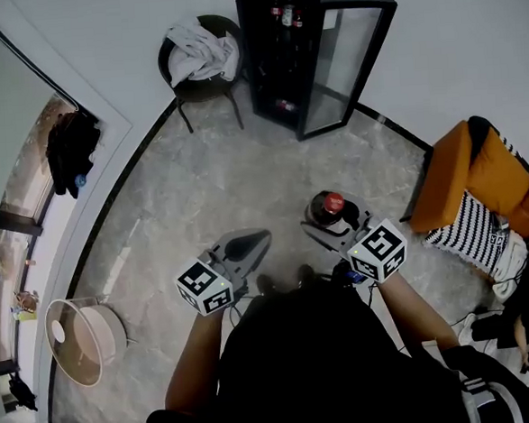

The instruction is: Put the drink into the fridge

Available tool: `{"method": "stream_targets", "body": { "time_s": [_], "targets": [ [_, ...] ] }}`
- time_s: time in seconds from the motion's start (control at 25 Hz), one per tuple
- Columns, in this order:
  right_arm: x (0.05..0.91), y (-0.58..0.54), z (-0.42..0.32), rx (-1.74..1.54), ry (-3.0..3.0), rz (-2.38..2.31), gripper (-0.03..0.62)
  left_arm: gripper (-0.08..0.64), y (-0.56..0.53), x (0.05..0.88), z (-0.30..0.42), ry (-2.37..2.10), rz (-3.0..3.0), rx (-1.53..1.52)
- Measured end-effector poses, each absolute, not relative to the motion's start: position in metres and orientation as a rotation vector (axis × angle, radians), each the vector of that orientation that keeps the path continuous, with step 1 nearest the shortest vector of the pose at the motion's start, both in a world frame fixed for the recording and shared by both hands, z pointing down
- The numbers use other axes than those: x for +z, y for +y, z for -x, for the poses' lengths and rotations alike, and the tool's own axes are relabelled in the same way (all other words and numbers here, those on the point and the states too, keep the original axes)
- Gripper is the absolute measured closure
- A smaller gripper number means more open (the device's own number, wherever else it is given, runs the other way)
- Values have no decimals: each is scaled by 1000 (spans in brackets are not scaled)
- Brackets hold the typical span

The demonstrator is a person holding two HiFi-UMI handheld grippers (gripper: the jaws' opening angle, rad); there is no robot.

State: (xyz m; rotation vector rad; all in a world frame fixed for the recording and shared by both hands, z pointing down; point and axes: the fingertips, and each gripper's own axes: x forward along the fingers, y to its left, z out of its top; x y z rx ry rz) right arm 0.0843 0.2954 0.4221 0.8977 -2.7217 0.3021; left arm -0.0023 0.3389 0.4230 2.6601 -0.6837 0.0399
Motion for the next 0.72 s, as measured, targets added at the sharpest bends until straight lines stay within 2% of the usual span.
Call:
{"method": "stream_targets", "body": {
  "time_s": [0.72],
  "targets": [
    [437, 288, -109, 343, -2669, -874, 281, 549, 333, 425, -11, -750, -2661, 108]
  ]
}}
